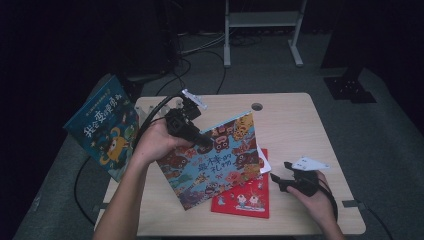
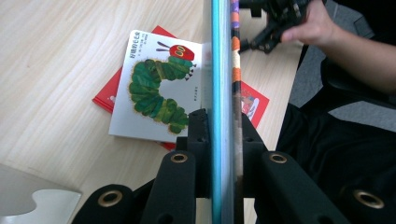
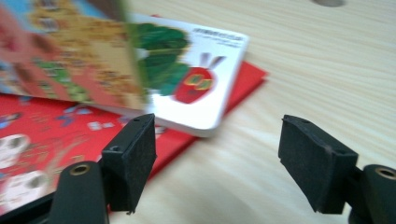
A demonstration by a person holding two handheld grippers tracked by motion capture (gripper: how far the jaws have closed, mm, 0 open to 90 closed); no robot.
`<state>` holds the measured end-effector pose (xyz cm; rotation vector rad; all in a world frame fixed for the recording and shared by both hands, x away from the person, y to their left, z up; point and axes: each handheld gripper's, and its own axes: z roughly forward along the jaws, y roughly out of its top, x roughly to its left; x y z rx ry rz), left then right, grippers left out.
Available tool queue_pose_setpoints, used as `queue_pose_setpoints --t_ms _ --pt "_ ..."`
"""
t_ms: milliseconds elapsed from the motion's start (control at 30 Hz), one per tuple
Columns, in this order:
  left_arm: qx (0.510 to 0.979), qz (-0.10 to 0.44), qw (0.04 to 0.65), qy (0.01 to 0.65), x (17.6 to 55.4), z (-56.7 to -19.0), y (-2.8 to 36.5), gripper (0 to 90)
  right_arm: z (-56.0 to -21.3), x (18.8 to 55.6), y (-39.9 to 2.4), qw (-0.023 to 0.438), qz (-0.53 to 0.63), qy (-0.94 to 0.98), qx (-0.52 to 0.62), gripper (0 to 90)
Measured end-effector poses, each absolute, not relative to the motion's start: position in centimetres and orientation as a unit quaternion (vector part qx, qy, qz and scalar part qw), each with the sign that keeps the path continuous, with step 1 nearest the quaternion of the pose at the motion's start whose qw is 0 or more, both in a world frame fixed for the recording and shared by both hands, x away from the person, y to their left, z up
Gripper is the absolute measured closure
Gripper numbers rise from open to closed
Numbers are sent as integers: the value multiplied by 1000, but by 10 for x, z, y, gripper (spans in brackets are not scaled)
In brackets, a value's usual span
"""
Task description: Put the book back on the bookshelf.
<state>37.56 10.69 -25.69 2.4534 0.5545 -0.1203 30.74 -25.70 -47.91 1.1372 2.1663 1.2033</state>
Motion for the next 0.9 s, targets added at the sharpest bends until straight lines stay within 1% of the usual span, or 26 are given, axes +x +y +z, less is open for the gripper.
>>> queue_pose_setpoints --t_ms 200,300,467,900 --pt "926 -34 306 220 373 -248 115 805 -479 323 -280 225 418 759 445 262" --pt "927 -18 298 227 370 -244 121 804 -483 332 -291 231 408 752 464 254" --pt "927 3 282 246 370 -239 137 804 -491 343 -307 228 388 745 493 253" --pt "913 13 288 289 363 -228 190 803 -502 355 -317 228 349 741 526 251"
